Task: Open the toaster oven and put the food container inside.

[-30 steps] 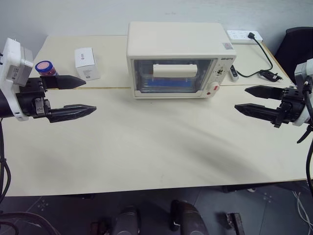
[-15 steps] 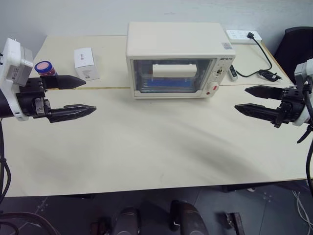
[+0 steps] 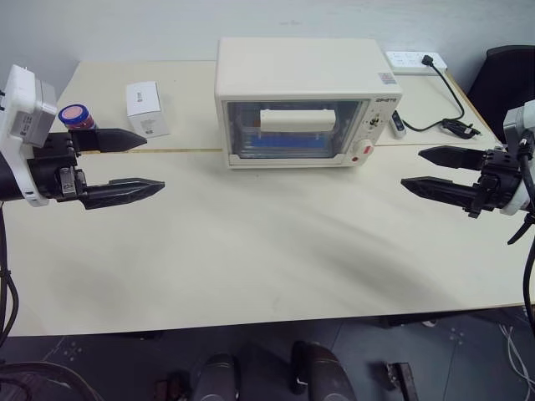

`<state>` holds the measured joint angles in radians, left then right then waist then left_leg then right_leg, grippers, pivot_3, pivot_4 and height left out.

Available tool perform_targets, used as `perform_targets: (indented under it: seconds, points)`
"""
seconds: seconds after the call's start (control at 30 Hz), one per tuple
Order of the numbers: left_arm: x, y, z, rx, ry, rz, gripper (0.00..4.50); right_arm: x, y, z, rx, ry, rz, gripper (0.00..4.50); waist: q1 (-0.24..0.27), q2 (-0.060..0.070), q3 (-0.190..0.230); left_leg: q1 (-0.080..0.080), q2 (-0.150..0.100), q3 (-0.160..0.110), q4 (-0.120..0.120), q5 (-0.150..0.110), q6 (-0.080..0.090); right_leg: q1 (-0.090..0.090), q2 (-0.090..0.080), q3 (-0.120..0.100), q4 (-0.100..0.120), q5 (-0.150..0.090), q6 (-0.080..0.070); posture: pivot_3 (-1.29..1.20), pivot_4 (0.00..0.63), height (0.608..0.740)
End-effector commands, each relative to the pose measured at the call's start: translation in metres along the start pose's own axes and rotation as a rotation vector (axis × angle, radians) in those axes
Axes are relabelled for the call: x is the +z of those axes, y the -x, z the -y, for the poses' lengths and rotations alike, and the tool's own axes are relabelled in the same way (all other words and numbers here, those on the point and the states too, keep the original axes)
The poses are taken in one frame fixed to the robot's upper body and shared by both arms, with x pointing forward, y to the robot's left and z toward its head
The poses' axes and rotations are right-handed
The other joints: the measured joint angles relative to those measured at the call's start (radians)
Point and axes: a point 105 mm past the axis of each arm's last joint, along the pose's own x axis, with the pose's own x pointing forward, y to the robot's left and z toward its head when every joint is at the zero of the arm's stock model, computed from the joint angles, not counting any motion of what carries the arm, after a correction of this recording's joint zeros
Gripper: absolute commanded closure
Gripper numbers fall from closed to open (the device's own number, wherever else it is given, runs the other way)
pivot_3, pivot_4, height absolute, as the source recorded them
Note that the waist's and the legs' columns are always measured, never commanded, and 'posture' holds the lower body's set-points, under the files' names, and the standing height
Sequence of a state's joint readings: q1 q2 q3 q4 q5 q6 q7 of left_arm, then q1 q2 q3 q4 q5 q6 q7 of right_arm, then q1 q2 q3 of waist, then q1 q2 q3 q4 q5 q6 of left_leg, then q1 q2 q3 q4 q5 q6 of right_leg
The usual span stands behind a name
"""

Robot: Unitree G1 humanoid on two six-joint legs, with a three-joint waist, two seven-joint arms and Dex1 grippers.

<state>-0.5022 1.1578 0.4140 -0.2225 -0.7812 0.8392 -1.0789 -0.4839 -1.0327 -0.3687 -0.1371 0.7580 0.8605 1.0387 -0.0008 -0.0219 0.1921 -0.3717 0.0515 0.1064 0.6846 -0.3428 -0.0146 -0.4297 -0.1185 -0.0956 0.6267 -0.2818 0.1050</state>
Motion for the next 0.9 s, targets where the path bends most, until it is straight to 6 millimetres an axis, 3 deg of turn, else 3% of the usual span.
perform_targets:
  seconds: [0.03,0.9]
  points:
    - [0.0102,0.0070,0.0004,0.020,-0.048,0.008,0.00,0.0148,0.0084,-0.0025,-0.013,0.058,0.035,0.02,0.000,0.000,0.000,0.000,0.000,0.000,0.000,0.000,0.000,0.000,0.000,0.000,0.000,0.000,0.000,0.00,0.150,0.740]
    - [0.0102,0.0070,0.0004,0.020,-0.048,0.008,0.00,0.0148,0.0084,-0.0025,-0.013,0.058,0.035,0.02,0.000,0.000,0.000,0.000,0.000,0.000,0.000,0.000,0.000,0.000,0.000,0.000,0.000,0.000,0.000,0.00,0.150,0.740]
